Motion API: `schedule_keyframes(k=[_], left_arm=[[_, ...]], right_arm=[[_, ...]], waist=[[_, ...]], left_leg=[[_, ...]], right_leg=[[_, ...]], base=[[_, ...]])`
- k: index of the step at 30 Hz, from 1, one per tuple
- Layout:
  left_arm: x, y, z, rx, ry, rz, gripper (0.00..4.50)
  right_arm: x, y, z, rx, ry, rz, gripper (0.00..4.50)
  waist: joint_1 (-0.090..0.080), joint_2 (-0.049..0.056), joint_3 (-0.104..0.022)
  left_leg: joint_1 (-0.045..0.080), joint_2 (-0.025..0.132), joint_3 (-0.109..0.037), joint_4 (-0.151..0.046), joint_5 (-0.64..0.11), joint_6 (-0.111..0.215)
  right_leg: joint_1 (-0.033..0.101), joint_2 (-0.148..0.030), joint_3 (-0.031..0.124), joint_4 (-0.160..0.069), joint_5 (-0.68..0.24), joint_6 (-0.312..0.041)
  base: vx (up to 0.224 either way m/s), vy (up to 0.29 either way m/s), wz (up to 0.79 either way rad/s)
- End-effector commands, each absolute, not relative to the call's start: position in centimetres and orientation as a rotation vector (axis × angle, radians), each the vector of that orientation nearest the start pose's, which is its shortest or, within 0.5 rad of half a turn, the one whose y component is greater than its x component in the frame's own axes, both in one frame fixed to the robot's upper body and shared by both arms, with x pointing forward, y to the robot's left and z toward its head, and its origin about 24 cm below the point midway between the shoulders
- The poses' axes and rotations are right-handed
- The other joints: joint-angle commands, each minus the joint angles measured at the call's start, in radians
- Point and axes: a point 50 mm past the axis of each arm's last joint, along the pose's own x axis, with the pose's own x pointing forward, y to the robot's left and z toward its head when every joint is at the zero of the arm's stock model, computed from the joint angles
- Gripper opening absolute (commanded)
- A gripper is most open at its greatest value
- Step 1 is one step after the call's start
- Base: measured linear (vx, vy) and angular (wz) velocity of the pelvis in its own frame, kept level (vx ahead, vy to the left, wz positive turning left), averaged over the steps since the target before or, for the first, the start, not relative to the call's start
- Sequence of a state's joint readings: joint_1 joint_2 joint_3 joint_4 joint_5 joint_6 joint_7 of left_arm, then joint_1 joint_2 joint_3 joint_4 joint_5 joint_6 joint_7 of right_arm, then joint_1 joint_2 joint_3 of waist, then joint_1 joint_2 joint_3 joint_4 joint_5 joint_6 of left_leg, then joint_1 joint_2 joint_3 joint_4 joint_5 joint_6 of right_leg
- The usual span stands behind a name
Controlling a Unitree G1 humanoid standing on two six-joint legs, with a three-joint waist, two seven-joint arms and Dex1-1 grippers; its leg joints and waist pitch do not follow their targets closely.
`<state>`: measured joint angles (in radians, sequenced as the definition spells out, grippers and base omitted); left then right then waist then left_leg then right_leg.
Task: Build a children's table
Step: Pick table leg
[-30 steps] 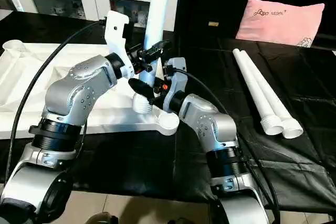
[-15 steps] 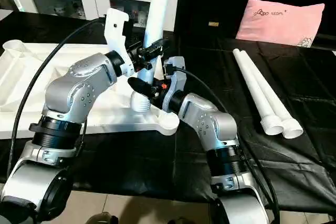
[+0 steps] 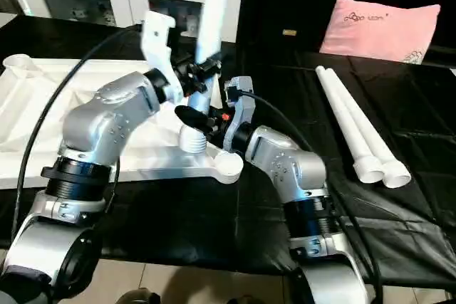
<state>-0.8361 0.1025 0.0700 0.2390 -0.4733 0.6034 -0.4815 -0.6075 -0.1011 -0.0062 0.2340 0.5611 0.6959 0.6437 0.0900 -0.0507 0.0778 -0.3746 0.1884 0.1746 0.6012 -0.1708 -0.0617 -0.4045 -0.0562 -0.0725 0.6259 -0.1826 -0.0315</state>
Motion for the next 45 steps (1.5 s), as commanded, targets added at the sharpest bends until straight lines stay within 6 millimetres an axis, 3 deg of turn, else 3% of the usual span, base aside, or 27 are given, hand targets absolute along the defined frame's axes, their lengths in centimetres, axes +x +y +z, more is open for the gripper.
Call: schedule_keyframes(k=[1,11,18,24,31,32,38,43,45], left_arm=[[35.6,7.8,20.8,-0.292,-0.026,-0.856,2.91],[35.3,8.0,20.6,-0.292,0.011,-0.894,3.0],[35.0,8.2,21.1,-0.395,0.013,-0.954,2.25],[34.7,8.3,21.7,-0.434,-0.007,-0.989,1.91],[33.0,8.1,21.8,-0.532,-0.032,-1.249,1.89],[32.8,8.1,21.8,-0.547,-0.027,-1.274,2.42],[32.2,8.2,22.5,-0.538,-0.067,-1.374,2.9],[32.1,8.4,22.5,-0.535,-0.071,-1.414,2.92],[32.0,8.4,22.5,-0.522,-0.061,-1.432,2.59]], right_arm=[[32.6,-8.1,13.3,0.457,0.207,1.032,1.92],[31.8,-8.7,13.6,0.412,0.23,1.136,1.91],[31.4,-9.3,13.6,0.384,0.246,1.188,1.91],[31.2,-9.7,13.8,0.377,0.245,1.223,1.91],[30.4,-10.0,13.9,0.403,0.229,1.323,1.91],[30.4,-10.1,13.9,0.401,0.229,1.332,1.91],[29.9,-10.5,14.0,0.389,0.228,1.402,1.91],[29.6,-10.7,14.0,0.38,0.23,1.446,1.91],[29.5,-10.8,14.0,0.374,0.235,1.46,1.91]], waist=[[0.003,-0.007,-0.086],[0.008,-0.014,-0.085],[0.007,-0.018,-0.085],[0.008,-0.02,-0.085],[0.01,-0.022,-0.086],[0.008,-0.022,-0.085],[0.012,-0.019,-0.084],[0.016,-0.02,-0.085],[0.017,-0.019,-0.086]], left_leg=[[0.009,0.036,-0.008,-0.06,-0.094,0.007],[0.009,0.037,-0.007,-0.059,-0.087,0.008],[0.007,0.035,-0.007,-0.057,-0.086,0.01],[0.008,0.037,-0.008,-0.058,-0.086,0.011],[0.008,0.037,-0.008,-0.057,-0.083,0.019],[0.008,0.038,-0.008,-0.058,-0.086,0.019],[0.01,0.039,-0.009,-0.059,-0.109,0.013],[0.011,0.039,-0.009,-0.059,-0.102,0.008],[0.01,0.038,-0.009,-0.058,-0.1,0.009]], right_leg=[[0.063,-0.085,0.055,-0.074,-0.171,-0.147],[0.064,-0.087,0.055,-0.077,-0.199,-0.131],[0.064,-0.086,0.054,-0.077,-0.205,-0.133],[0.063,-0.086,0.054,-0.078,-0.211,-0.128],[0.063,-0.085,0.053,-0.075,-0.203,-0.134],[0.062,-0.085,0.053,-0.076,-0.202,-0.137],[0.062,-0.085,0.053,-0.081,-0.239,-0.13],[0.063,-0.085,0.053,-0.078,-0.222,-0.132],[0.063,-0.086,0.054,-0.078,-0.216,-0.135]], base=[[0.0,0.0,0.0],[0.0,0.0,0.0],[0.0,0.0,0.0],[0.0,0.0,0.0],[0.0,0.0,0.0],[0.0,0.0,0.0],[0.0,0.0,0.0],[0.0,0.0,0.0],[0.0,0.0,0.0]])
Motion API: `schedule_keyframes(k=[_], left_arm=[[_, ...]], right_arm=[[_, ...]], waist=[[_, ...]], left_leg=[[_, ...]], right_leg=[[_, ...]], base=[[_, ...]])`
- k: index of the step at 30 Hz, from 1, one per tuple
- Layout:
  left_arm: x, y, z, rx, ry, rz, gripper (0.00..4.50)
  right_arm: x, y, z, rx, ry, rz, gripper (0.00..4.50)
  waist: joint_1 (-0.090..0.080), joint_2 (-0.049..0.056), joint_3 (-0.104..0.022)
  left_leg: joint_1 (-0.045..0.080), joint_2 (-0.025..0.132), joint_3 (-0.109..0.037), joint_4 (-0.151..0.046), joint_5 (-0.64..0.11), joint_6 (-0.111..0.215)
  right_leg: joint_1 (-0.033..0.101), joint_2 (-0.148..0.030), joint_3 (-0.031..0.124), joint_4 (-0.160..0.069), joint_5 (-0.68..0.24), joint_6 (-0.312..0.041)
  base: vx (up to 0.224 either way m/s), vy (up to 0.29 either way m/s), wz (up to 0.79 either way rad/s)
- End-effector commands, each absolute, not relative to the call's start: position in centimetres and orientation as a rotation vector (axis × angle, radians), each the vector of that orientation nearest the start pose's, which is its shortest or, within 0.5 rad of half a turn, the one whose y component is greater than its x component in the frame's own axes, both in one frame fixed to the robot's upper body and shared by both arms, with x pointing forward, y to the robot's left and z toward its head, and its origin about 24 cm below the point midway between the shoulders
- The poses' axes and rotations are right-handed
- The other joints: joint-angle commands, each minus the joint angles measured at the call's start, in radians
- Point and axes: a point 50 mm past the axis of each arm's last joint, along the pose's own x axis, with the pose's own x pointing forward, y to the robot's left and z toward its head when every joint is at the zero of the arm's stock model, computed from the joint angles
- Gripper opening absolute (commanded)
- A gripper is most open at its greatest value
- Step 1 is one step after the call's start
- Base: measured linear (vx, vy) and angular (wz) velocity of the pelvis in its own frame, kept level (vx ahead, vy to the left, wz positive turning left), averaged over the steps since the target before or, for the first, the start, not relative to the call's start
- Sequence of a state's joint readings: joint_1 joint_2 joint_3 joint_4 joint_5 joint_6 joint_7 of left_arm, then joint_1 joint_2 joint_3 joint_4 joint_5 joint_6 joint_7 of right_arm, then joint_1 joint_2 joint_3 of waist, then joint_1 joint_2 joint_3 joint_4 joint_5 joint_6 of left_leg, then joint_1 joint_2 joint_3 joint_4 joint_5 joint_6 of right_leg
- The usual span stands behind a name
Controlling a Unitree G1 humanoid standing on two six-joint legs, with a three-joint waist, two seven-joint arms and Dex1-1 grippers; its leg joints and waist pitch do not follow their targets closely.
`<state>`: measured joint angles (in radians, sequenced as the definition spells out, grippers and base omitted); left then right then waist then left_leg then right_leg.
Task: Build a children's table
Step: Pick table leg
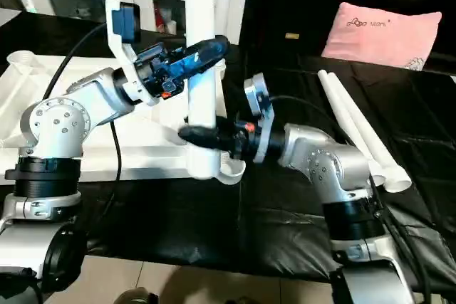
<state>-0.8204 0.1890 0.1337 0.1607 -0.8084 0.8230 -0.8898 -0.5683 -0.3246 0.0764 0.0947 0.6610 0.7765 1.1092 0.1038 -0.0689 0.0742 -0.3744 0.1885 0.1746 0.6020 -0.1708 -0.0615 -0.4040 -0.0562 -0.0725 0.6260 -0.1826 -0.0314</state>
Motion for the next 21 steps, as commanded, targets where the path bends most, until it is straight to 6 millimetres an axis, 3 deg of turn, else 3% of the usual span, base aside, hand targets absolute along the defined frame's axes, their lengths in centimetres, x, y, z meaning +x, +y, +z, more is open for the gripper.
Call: schedule_keyframes(k=[1,10,15,17,21], left_arm=[[32.0,8.4,22.5,-0.523,-0.056,-1.432,2.59],[32.9,8.8,22.6,-0.523,-0.072,-1.366,2.03],[33.7,9.1,22.7,-0.492,-0.069,-1.252,1.84],[34.1,9.1,22.7,-0.446,-0.06,-1.189,1.82],[34.2,9.1,22.7,-0.413,-0.048,-1.162,1.81]], right_arm=[[29.5,-10.9,14.0,0.373,0.237,1.462,1.91],[29.8,-11.1,13.9,0.349,0.238,1.449,1.91],[30.8,-11.4,13.6,0.313,0.239,1.354,1.91],[31.1,-11.6,13.7,0.346,0.236,1.32,2.61],[31.3,-11.6,13.8,0.353,0.226,1.303,2.7]], waist=[[0.003,-0.001,-0.082],[0.004,-0.002,-0.083],[0.006,0.0,-0.083],[0.005,0.0,-0.084],[0.006,-0.001,-0.085]], left_leg=[[0.011,0.039,-0.009,-0.059,-0.103,0.007],[0.011,0.039,-0.01,-0.059,-0.102,0.004],[0.011,0.039,-0.01,-0.058,-0.104,0.0],[0.011,0.039,-0.01,-0.058,-0.105,0.0],[0.012,0.039,-0.01,-0.058,-0.093,0.001]], right_leg=[[0.063,-0.085,0.053,-0.077,-0.216,-0.137],[0.063,-0.085,0.053,-0.077,-0.215,-0.138],[0.063,-0.085,0.053,-0.077,-0.207,-0.142],[0.063,-0.085,0.053,-0.077,-0.212,-0.141],[0.064,-0.085,0.053,-0.075,-0.195,-0.136]], base=[[0.0,0.0,0.0],[0.0,0.0,0.0],[0.0,0.0,0.0],[0.0,0.0,0.0],[0.0,0.0,0.0]])
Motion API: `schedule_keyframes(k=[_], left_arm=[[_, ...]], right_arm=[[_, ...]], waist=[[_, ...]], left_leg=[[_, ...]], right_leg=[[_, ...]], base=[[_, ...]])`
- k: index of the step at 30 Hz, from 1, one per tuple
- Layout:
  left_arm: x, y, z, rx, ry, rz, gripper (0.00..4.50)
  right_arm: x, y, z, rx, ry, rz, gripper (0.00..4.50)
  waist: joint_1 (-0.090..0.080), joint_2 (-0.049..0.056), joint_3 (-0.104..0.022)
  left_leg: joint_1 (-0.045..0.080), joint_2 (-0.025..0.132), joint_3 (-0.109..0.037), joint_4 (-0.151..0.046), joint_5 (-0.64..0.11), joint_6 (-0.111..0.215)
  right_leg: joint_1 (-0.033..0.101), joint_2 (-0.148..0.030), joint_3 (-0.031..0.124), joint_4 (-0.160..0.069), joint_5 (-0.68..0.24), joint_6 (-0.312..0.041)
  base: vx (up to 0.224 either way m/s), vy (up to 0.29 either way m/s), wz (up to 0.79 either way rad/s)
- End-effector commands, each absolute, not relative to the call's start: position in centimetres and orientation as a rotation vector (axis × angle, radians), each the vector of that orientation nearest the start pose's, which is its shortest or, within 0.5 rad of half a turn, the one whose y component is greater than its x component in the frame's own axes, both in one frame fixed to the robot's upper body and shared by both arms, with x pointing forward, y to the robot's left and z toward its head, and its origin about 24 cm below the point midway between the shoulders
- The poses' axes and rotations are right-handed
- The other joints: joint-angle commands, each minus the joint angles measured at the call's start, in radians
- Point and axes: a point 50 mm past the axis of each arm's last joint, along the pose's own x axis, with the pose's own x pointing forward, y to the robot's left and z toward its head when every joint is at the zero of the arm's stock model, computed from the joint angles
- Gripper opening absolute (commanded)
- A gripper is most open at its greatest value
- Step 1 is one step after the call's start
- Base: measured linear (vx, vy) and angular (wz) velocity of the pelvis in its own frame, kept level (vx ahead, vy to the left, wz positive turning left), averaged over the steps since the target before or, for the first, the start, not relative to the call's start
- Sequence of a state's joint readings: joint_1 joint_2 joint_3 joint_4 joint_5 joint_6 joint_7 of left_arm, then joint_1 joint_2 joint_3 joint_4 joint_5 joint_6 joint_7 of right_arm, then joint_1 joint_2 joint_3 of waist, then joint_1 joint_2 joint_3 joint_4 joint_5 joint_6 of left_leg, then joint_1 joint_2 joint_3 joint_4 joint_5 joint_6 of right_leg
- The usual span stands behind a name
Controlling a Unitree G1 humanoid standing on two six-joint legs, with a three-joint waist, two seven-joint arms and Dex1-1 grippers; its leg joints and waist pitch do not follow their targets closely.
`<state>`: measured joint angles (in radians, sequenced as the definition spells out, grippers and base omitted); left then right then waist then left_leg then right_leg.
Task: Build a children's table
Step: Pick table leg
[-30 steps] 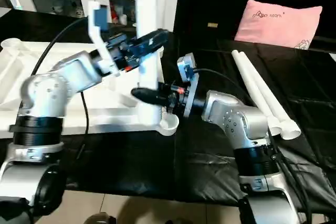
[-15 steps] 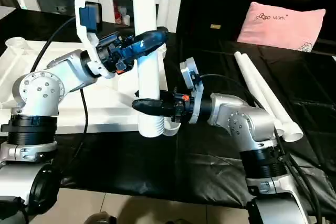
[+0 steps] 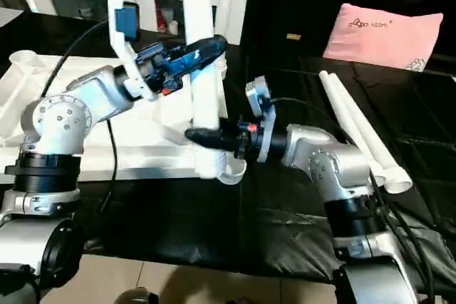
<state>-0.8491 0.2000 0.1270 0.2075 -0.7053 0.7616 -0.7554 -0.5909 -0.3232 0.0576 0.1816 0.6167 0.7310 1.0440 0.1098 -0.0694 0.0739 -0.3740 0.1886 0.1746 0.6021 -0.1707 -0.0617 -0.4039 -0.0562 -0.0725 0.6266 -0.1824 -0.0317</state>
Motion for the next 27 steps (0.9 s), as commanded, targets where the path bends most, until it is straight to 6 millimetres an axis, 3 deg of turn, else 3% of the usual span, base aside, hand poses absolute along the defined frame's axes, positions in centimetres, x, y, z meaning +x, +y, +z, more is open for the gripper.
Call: schedule_keyframes(k=[1,9,21,27], left_arm=[[34.1,8.9,22.5,-0.362,-0.036,-1.167,1.81],[33.7,8.2,23.0,-0.294,-0.029,-1.224,1.81],[31.7,6.6,23.6,-0.289,-0.023,-1.435,1.81],[31.7,6.3,23.5,-0.291,-0.015,-1.442,1.81]], right_arm=[[31.5,-11.7,13.8,0.349,0.221,1.291,2.94],[31.8,-11.9,13.8,0.302,0.256,1.292,3.43],[31.4,-11.4,13.4,0.271,0.334,1.406,3.45],[31.2,-11.3,13.8,0.278,0.323,1.467,3.45]], waist=[[0.001,0.0,-0.084],[0.0,-0.001,-0.083],[0.001,-0.003,-0.083],[0.002,-0.003,-0.083]], left_leg=[[0.012,0.039,-0.01,-0.058,-0.092,0.003],[0.011,0.038,-0.009,-0.058,-0.098,-0.002],[0.01,0.039,-0.008,-0.056,-0.096,0.009],[0.009,0.039,-0.008,-0.055,-0.097,0.008]], right_leg=[[0.063,-0.084,0.053,-0.074,-0.188,-0.138],[0.063,-0.086,0.053,-0.075,-0.203,-0.144],[0.064,-0.086,0.053,-0.073,-0.199,-0.156],[0.065,-0.085,0.053,-0.075,-0.207,-0.15]], base=[[0.0,0.0,0.0],[0.0,0.0,0.0],[0.0,0.0,0.0],[0.0,0.0,0.0]])
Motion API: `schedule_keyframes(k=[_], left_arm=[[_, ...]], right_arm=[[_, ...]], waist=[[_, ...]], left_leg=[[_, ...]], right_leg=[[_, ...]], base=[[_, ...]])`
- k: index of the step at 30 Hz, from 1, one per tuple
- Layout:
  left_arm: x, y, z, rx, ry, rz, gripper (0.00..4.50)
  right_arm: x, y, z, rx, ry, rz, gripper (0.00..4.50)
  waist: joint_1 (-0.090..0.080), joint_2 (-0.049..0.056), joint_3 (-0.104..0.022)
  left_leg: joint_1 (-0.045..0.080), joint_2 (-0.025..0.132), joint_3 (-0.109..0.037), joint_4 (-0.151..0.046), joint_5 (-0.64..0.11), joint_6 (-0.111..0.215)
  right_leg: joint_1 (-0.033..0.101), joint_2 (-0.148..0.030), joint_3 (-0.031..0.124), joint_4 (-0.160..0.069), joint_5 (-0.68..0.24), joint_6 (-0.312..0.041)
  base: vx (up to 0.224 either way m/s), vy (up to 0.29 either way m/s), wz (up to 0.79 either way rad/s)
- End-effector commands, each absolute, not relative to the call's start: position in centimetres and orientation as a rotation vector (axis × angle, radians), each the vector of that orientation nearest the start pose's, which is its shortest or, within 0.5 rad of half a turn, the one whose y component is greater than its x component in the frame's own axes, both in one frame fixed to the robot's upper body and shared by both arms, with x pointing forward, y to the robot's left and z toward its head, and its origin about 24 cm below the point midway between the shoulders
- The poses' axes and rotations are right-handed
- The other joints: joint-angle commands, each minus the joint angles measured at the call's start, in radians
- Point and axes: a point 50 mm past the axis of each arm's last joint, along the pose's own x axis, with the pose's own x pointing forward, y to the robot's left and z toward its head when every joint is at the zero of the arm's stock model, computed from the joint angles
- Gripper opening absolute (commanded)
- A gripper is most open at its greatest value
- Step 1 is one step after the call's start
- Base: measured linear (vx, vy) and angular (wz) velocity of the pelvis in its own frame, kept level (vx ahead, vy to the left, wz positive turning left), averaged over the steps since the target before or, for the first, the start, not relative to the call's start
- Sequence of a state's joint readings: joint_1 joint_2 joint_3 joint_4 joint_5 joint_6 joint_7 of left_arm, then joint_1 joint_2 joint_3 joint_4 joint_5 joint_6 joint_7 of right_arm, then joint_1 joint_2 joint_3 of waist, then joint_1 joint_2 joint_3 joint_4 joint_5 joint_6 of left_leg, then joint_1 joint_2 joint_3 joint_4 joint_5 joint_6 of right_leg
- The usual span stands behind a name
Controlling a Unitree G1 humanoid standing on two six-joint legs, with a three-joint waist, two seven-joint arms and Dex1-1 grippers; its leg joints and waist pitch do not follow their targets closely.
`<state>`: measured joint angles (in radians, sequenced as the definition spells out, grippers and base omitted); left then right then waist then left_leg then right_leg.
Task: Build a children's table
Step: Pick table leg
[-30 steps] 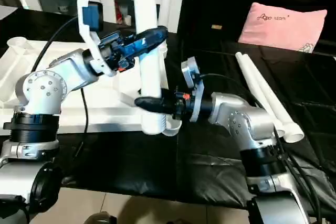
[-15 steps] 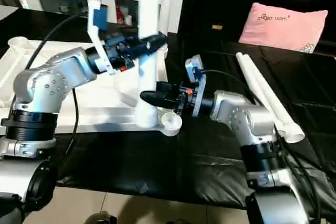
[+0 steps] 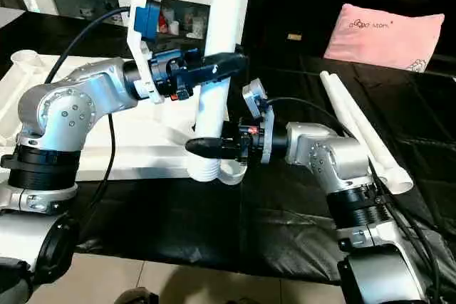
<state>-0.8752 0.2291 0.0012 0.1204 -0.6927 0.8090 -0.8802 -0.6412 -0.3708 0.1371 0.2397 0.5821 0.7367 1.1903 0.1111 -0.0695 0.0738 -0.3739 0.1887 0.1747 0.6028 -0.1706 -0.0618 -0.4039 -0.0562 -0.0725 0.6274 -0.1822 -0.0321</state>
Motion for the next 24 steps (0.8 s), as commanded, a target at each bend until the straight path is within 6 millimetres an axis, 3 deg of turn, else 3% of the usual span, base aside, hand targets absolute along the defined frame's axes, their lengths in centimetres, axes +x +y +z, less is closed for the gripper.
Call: schedule_keyframes(k=[1,4,9,14,16,24], left_arm=[[31.67,6.3,23.53,-0.295,-0.015,-1.444,1.81],[31.65,6.28,23.6,-0.301,-0.016,-1.448,1.81],[31.58,6.21,23.73,-0.314,-0.021,-1.456,1.81],[31.67,6.24,23.74,-0.307,-0.018,-1.458,1.81],[31.69,6.27,23.75,-0.307,-0.018,-1.459,1.81],[31.68,6.22,23.8,-0.304,-0.017,-1.466,1.8]], right_arm=[[31.14,-11.25,13.79,0.28,0.323,1.472,3.45],[31.12,-11.23,13.78,0.282,0.323,1.482,3.45],[30.95,-11.2,13.75,0.304,0.318,1.507,2.84],[30.85,-11.35,13.57,0.295,0.326,1.511,2.61],[30.82,-11.42,13.57,0.295,0.327,1.513,2.24],[30.69,-11.44,13.43,0.292,0.33,1.522,2.05]], waist=[[0.0,-0.003,-0.083],[0.0,-0.004,-0.084],[0.001,-0.003,-0.084],[0.0,-0.001,-0.084],[0.001,0.0,-0.084],[0.001,0.0,-0.084]], left_leg=[[0.009,0.038,-0.008,-0.056,-0.097,0.008],[0.009,0.038,-0.008,-0.055,-0.093,0.011],[0.009,0.038,-0.008,-0.055,-0.092,0.015],[0.01,0.039,-0.009,-0.056,-0.098,0.011],[0.01,0.039,-0.009,-0.055,-0.096,0.01],[0.01,0.039,-0.009,-0.055,-0.1,0.008]], right_leg=[[0.064,-0.085,0.053,-0.075,-0.207,-0.149],[0.065,-0.085,0.053,-0.075,-0.202,-0.152],[0.065,-0.084,0.053,-0.075,-0.194,-0.155],[0.064,-0.084,0.052,-0.075,-0.202,-0.154],[0.064,-0.084,0.052,-0.075,-0.197,-0.155],[0.065,-0.084,0.052,-0.075,-0.202,-0.156]], base=[[0.0,0.0,0.0],[0.0,0.0,0.0],[0.0,0.0,0.0],[0.0,0.0,0.0],[0.0,0.0,0.0],[0.0,0.0,0.0]])
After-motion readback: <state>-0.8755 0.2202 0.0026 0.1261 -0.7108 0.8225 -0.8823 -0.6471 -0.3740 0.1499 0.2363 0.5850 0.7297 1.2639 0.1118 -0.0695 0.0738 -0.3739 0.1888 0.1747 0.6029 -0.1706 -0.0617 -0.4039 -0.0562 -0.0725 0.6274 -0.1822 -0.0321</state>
